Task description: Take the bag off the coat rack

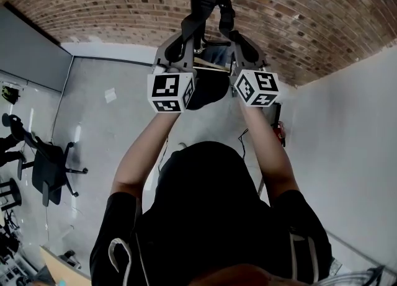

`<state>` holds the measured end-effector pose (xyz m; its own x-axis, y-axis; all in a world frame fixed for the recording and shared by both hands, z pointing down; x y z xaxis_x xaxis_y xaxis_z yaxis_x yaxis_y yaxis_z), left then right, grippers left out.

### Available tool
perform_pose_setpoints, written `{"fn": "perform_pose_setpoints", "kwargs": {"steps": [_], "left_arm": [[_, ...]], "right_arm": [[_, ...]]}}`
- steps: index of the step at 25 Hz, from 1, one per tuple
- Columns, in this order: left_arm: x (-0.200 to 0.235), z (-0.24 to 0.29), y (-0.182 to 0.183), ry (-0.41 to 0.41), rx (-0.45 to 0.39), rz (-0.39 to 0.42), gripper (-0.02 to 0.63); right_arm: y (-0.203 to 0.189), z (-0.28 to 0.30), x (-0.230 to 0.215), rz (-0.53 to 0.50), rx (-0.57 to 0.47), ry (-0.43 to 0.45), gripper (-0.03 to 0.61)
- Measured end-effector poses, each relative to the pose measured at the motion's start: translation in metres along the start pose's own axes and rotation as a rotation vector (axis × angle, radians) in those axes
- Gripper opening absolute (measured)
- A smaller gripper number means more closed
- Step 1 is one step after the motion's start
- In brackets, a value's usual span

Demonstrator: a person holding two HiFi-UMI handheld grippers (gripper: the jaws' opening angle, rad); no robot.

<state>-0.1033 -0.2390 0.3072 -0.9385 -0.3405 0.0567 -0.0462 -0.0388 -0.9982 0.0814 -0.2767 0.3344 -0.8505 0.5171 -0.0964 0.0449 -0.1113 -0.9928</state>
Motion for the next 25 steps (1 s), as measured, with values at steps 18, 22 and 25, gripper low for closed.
{"fn": "perform_pose_setpoints", "kwargs": {"steps": [18, 22, 25], "left_arm": [[-0.003, -0.028, 0.032, -0.044, -0.070, -0.043, 0.020], [-0.001, -0.031, 0.037, -0.048, -0.079, -0.035, 0.020], [0.000, -0.032, 0.040, -0.055, -0.086, -0.028, 0.020]], "right_arm": [[0.037, -0.029, 0.010, -0.021, -0.106, 0.019, 0.021], [0.043, -0.032, 0.012, -0.020, -0.124, 0.026, 0.021], [0.047, -0.035, 0.013, -0.029, -0.134, 0.011, 0.021]]}}
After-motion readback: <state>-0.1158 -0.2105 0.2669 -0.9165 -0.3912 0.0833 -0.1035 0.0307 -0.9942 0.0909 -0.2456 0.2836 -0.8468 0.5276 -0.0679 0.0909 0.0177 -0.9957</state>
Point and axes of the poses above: the fingertips, and each gripper's own axes: z forward along the fingers, x to its left, y out of its top, the point moved 7 cm from there along -z, backward along the fingers, and after that the axes turned 7 degrees about x, right-handed, at the moved point
